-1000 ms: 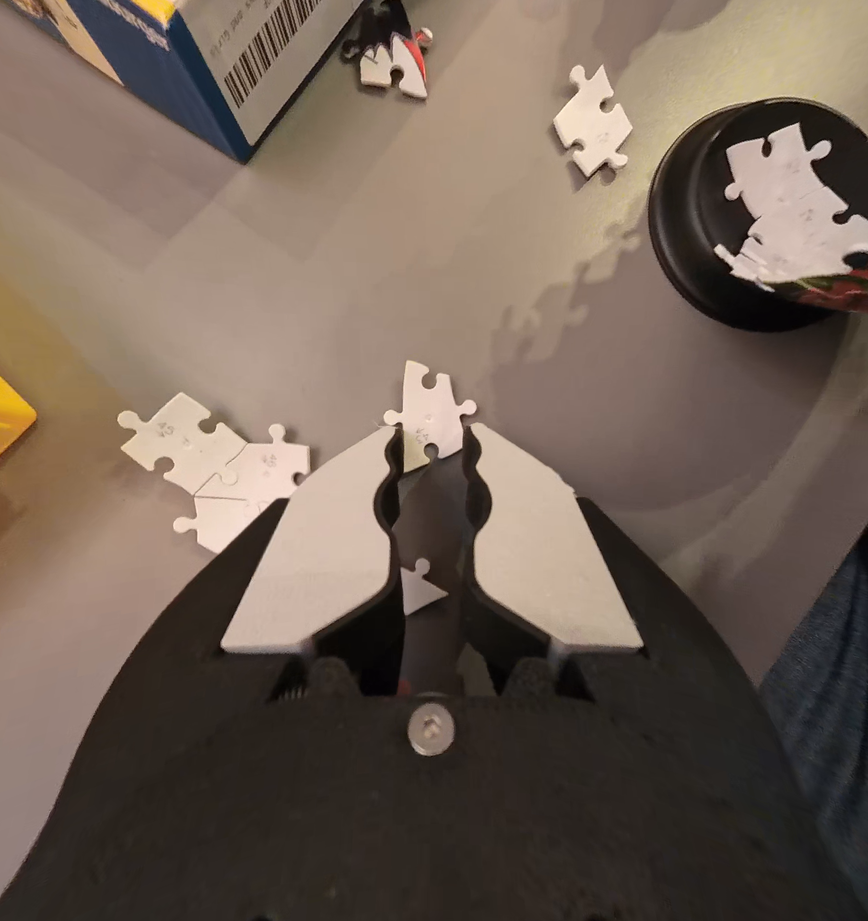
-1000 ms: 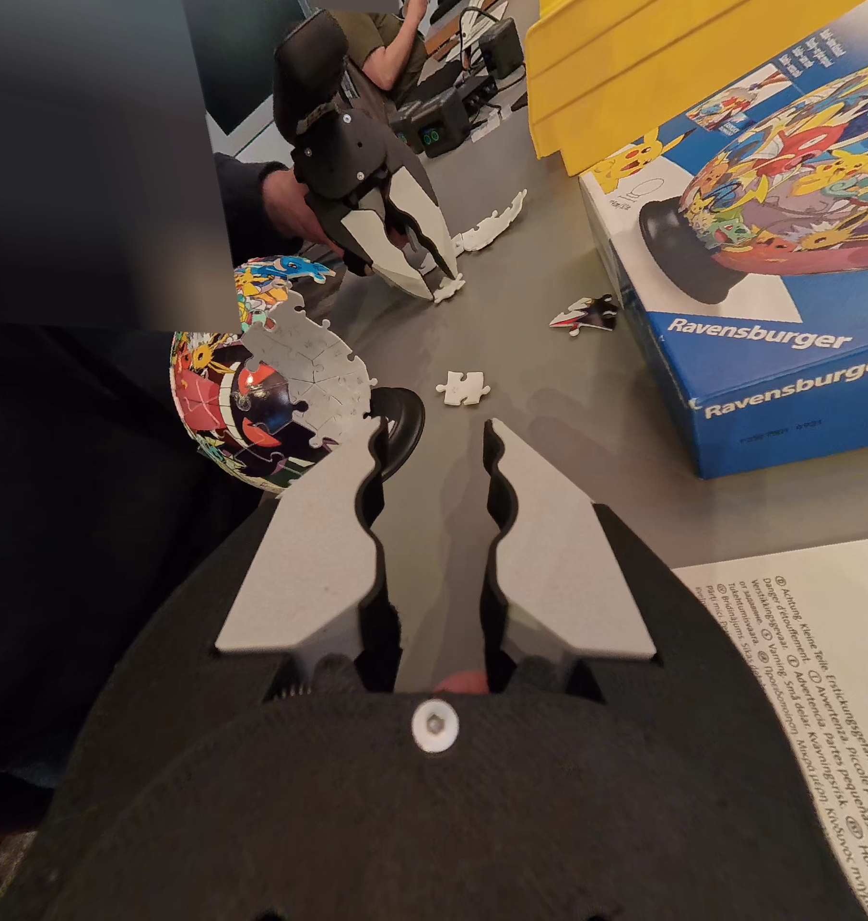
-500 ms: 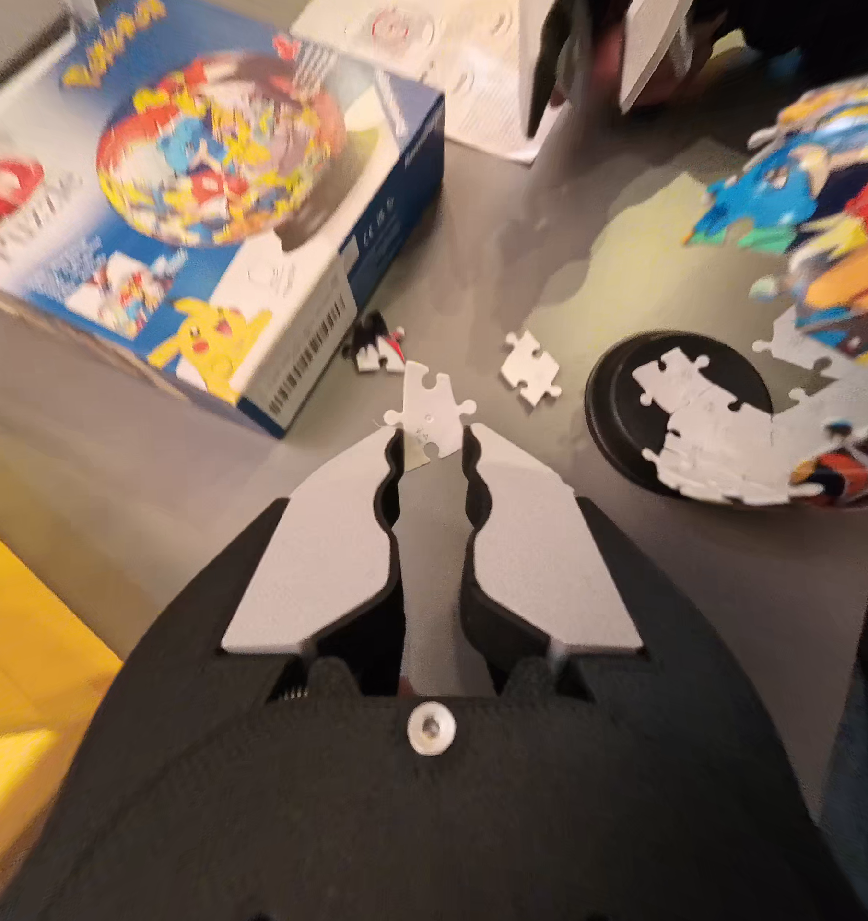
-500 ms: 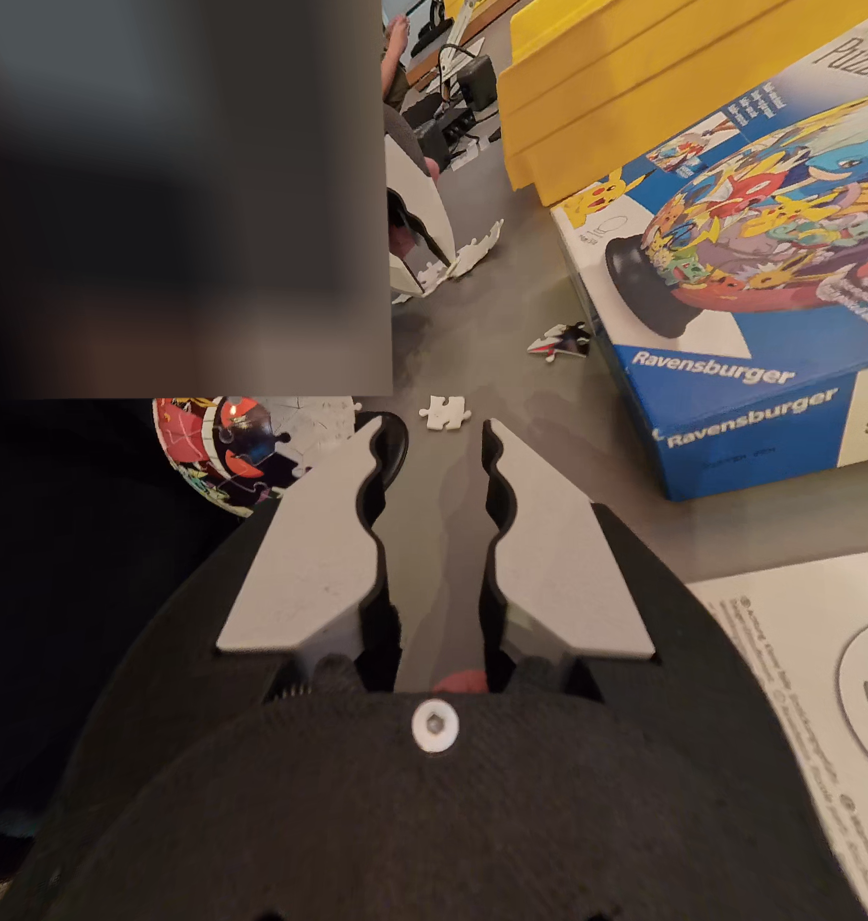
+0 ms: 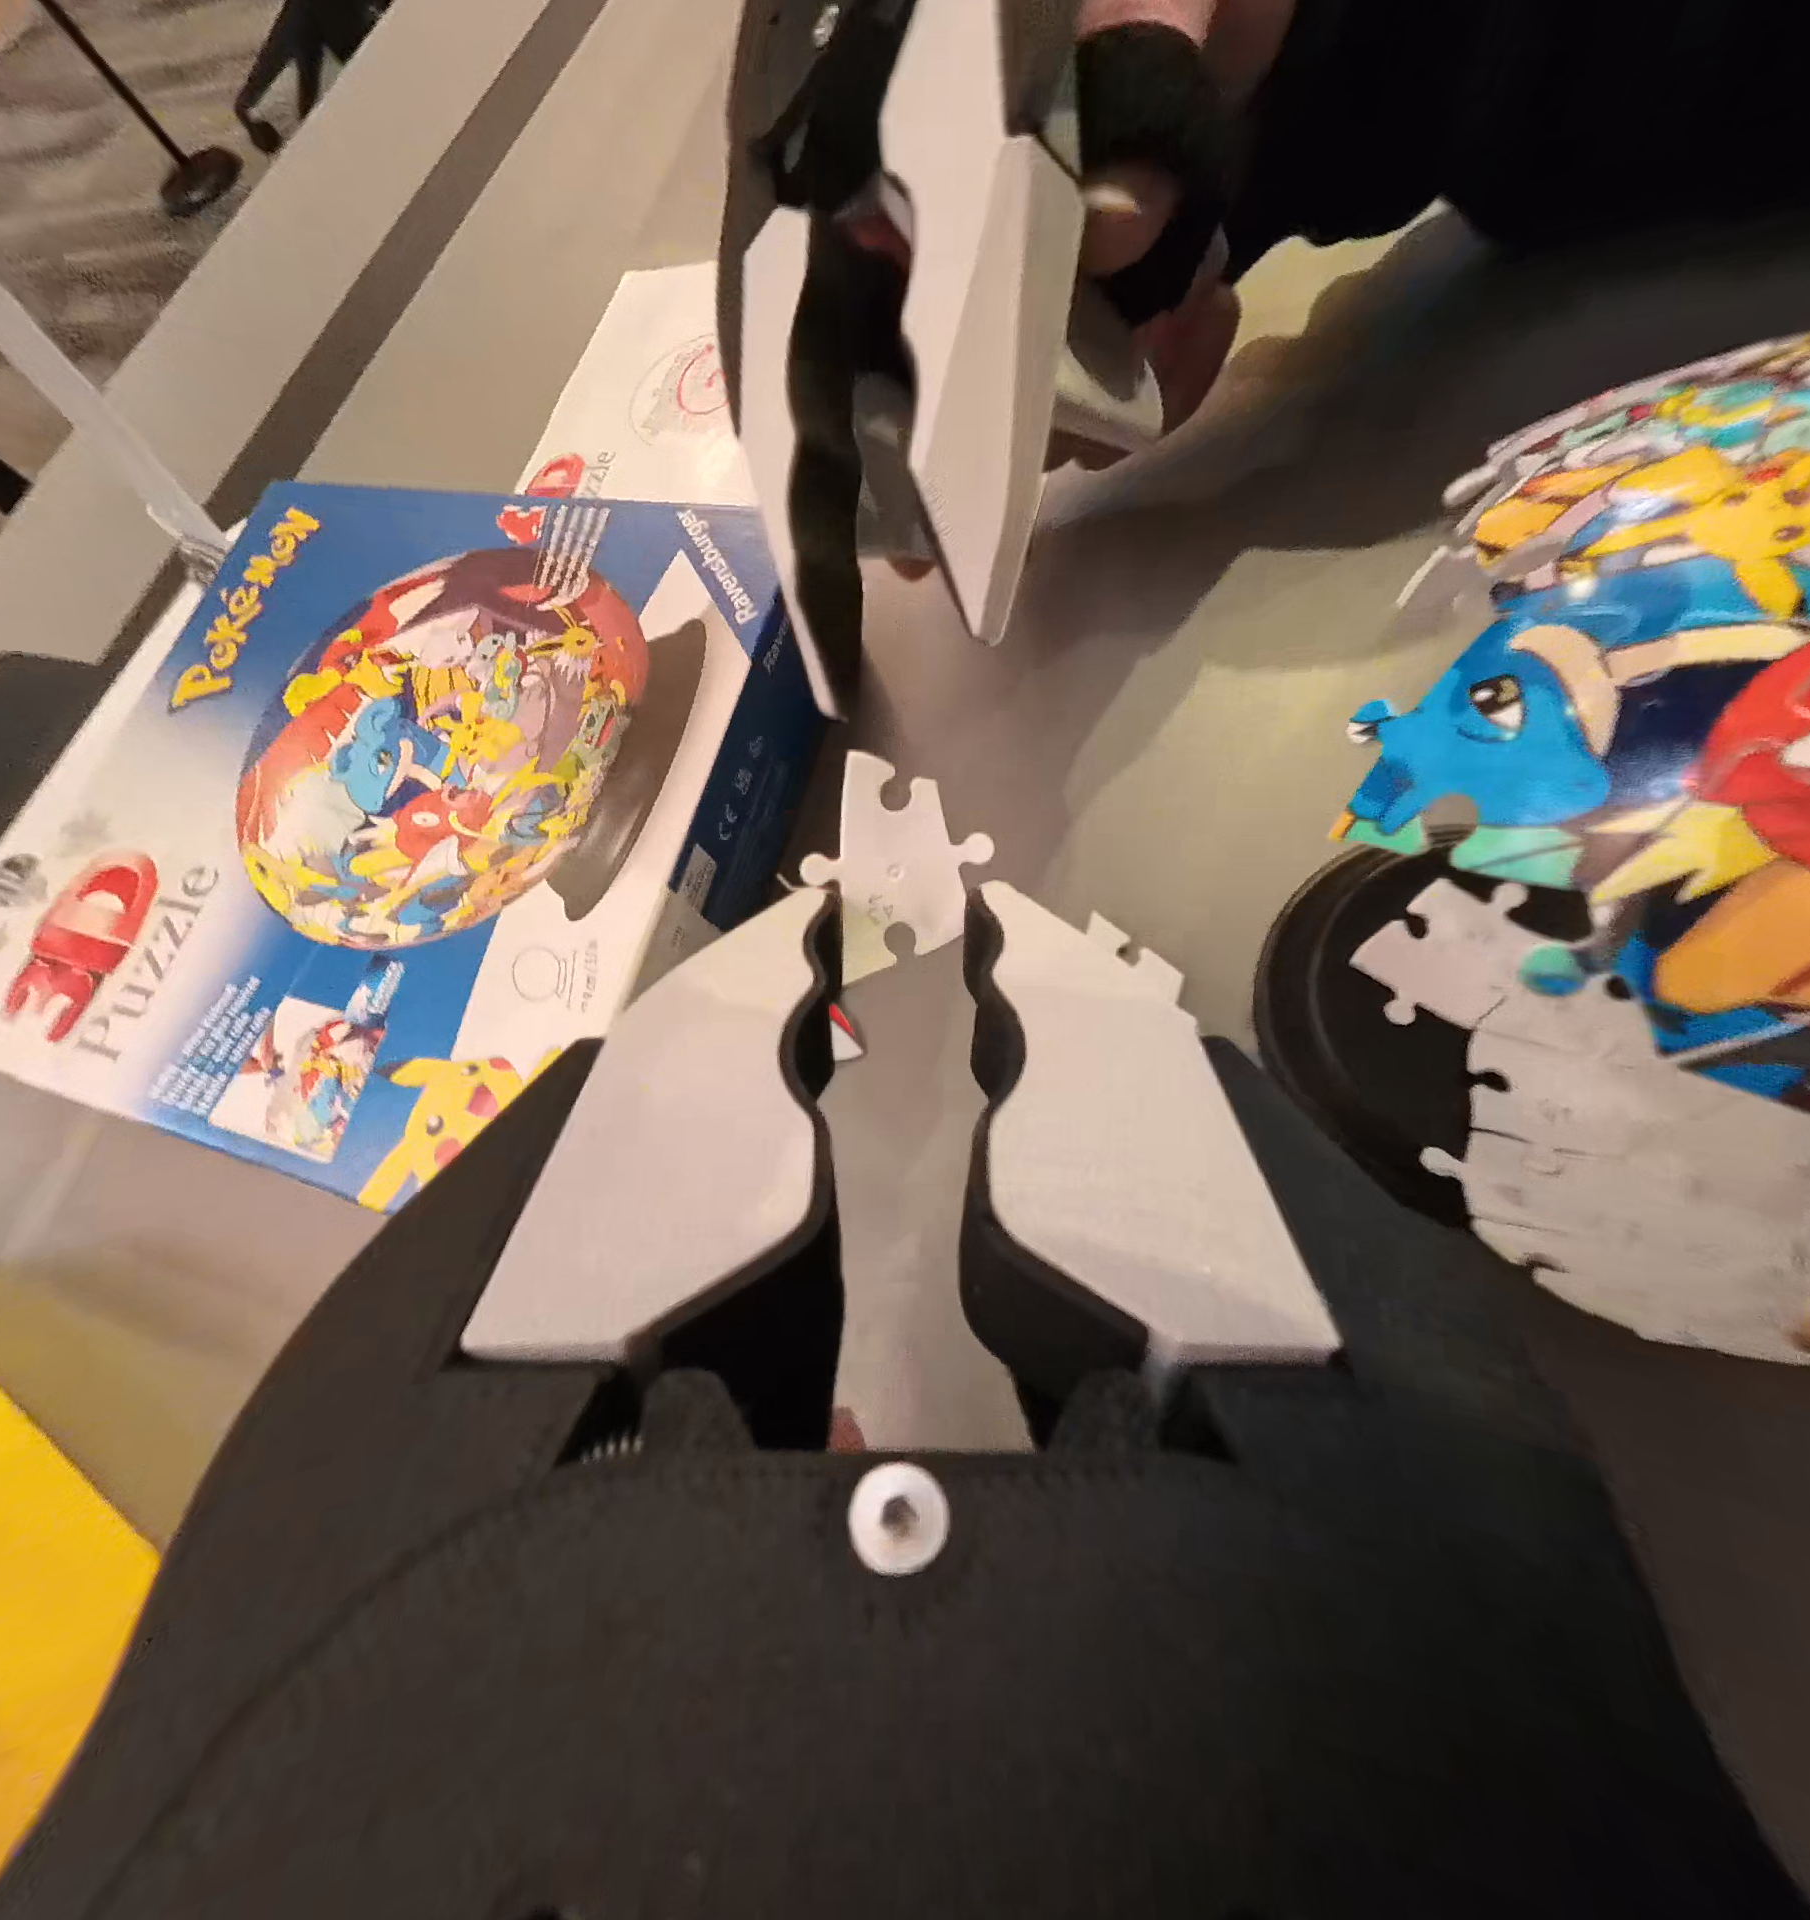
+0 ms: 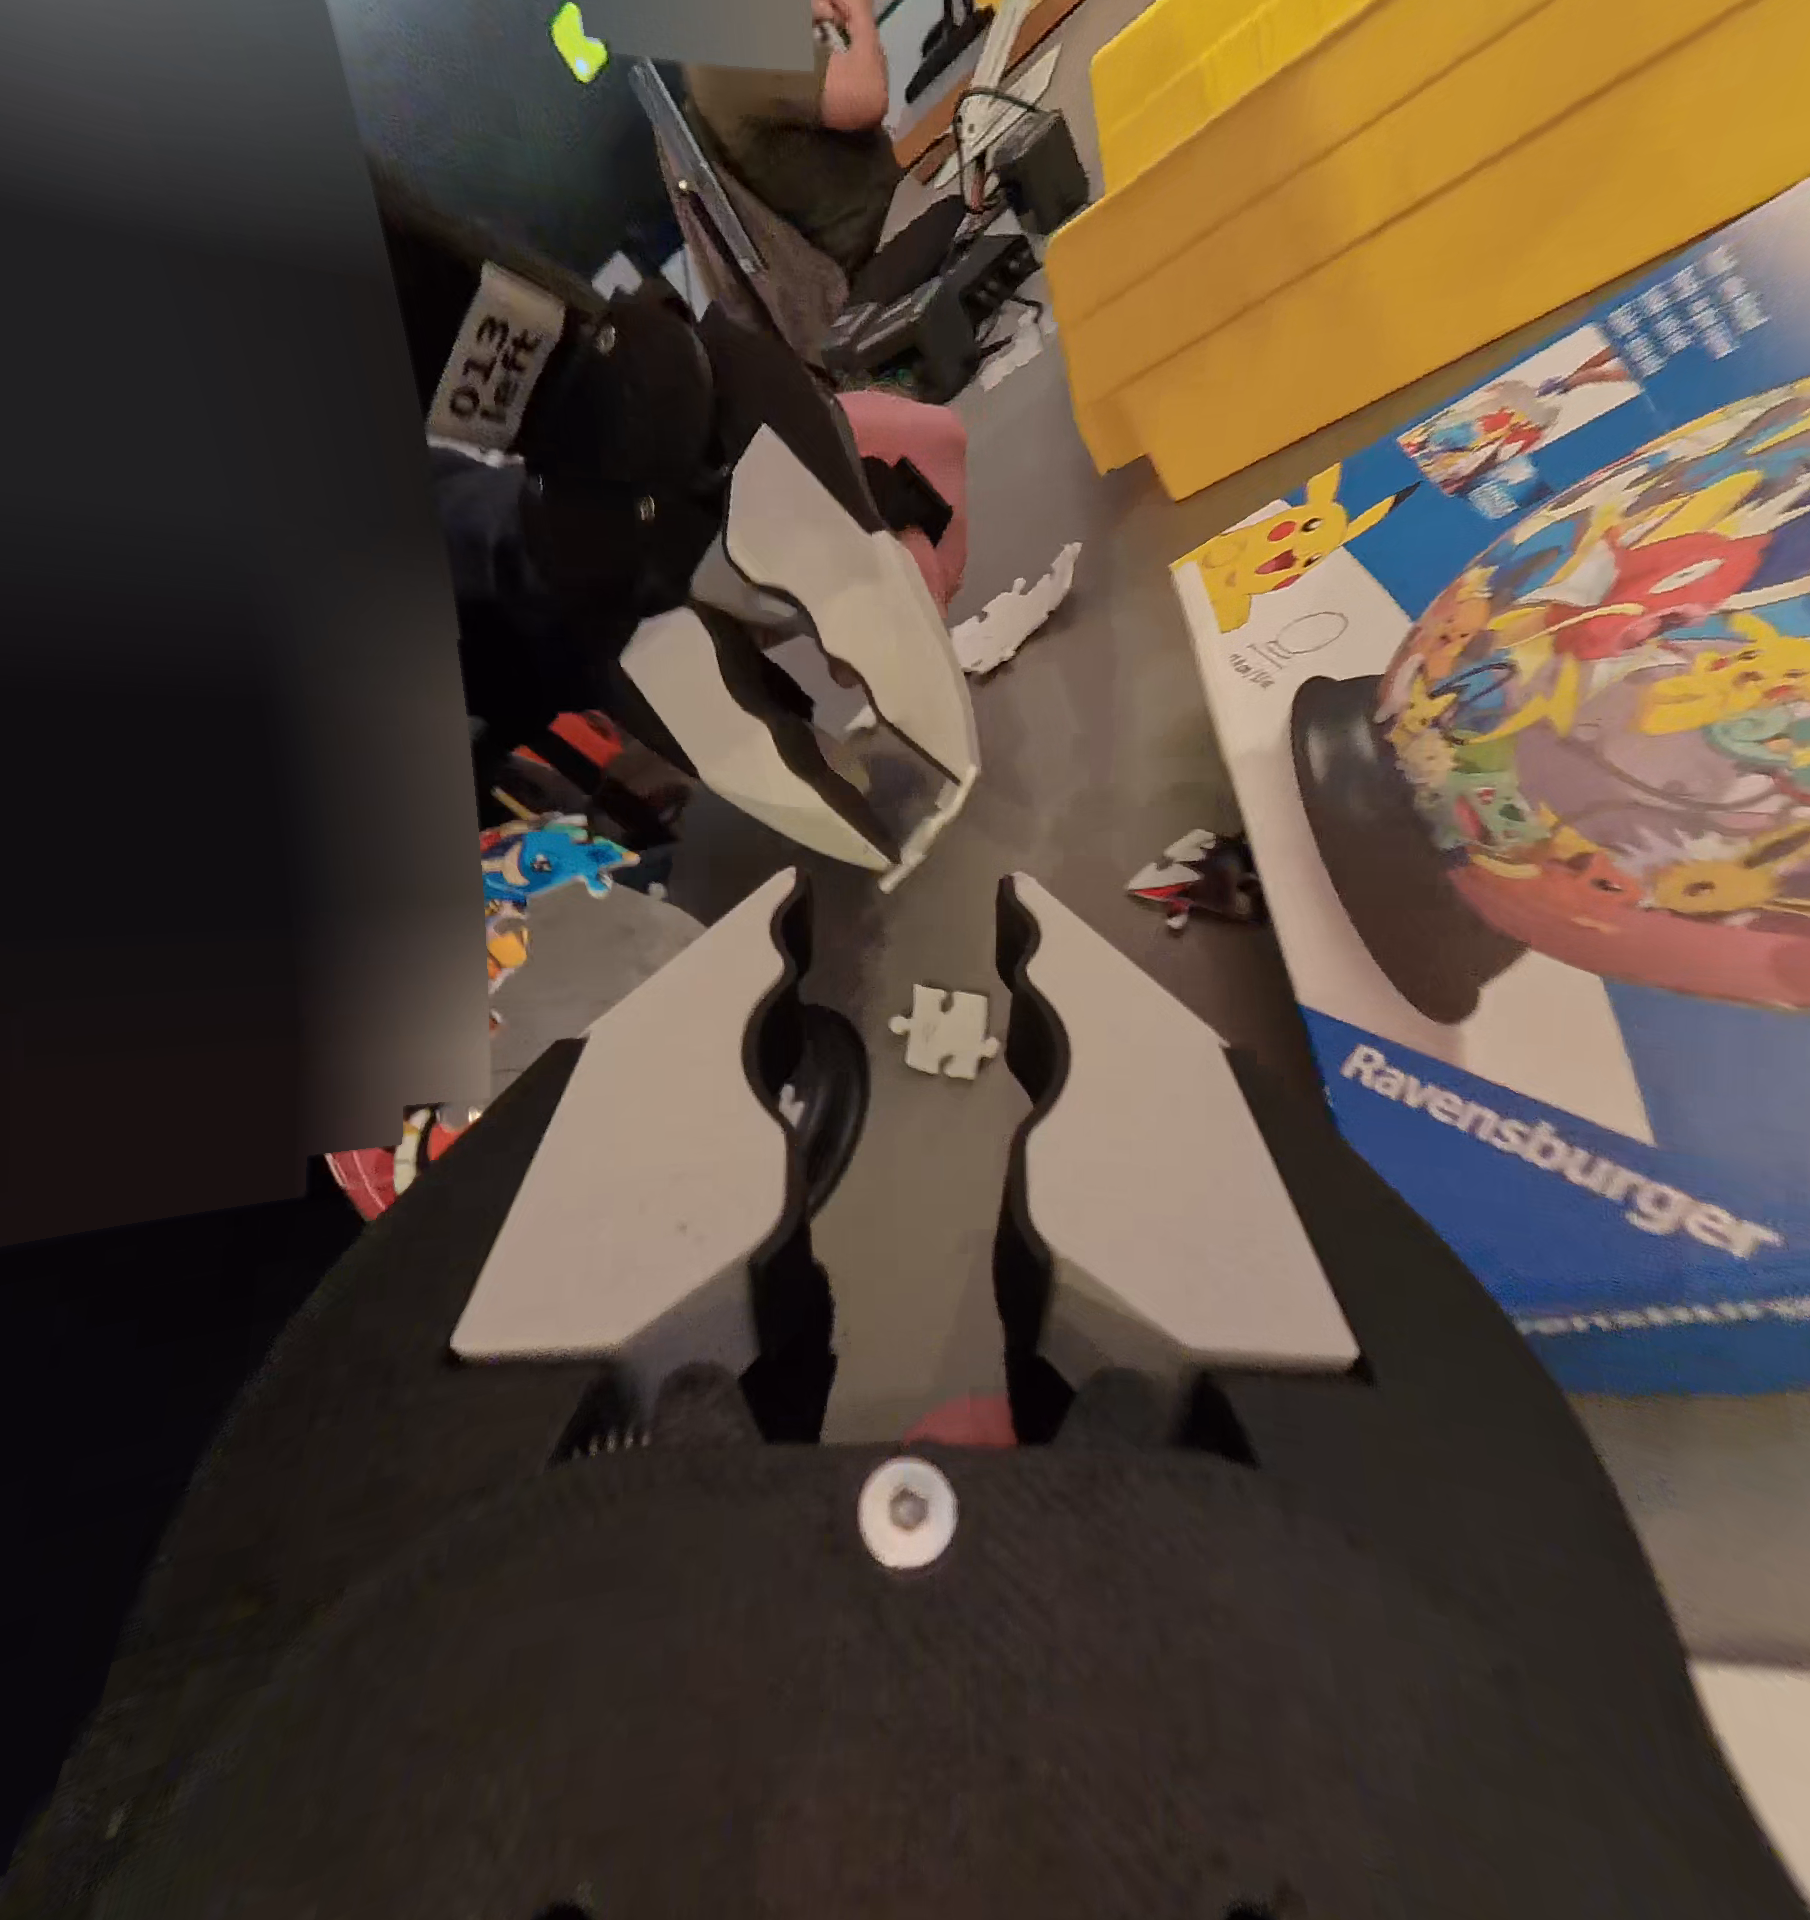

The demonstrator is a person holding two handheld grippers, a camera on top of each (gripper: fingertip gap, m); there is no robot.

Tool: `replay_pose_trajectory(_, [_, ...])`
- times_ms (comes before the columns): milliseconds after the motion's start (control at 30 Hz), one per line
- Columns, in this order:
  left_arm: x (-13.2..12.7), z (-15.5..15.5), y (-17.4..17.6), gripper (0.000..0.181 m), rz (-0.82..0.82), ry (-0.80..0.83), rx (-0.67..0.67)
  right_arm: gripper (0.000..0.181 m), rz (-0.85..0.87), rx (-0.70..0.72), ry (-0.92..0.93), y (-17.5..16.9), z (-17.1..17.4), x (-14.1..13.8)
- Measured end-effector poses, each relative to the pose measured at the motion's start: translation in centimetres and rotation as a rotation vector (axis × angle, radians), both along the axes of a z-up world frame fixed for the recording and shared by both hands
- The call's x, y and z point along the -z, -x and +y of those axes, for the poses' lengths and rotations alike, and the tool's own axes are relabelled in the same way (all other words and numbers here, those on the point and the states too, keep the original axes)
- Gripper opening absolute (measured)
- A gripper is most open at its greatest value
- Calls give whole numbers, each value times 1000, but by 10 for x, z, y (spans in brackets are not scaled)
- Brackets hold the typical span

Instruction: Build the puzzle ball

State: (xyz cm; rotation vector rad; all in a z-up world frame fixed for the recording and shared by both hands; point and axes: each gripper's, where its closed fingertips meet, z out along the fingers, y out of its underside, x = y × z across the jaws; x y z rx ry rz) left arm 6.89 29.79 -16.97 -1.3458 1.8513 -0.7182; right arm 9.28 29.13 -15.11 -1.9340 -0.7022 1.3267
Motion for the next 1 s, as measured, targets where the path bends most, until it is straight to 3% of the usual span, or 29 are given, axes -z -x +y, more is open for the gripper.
replay_pose_trajectory(267, [6, 7, -12, 22, 28, -236, 2, 24, -49, 55, 141, 7, 15, 17])
replay_pose_trajectory(433, [4, 8, -14, 22, 13, -252, -19, 3, -59, 79, 172, 8, 16, 21])
replay_pose_trajectory(600, [3, 6, -14, 14, -11, -247, -34, 0, -76, 87, 161, 9, 15, 22])
replay_pose_trajectory(733, [0, 9, -13, 24, -22, -182, -51, 0, -58, 116, 134, 4, 19, 15])
replay_pose_trajectory(800, [-2, 17, -13, 26, -36, -98, -108, 0, -7, 123, 91, 3, 20, 2])
replay_pose_trajectory(900, [-13, 8, -18, 26, -92, 254, -109, 1, 50, 157, 3, 4, 22, -13])
replay_pose_trajectory(1000, [-31, 5, -23, 12, -189, 559, -94, 1, 98, 185, -70, 8, 20, -24])
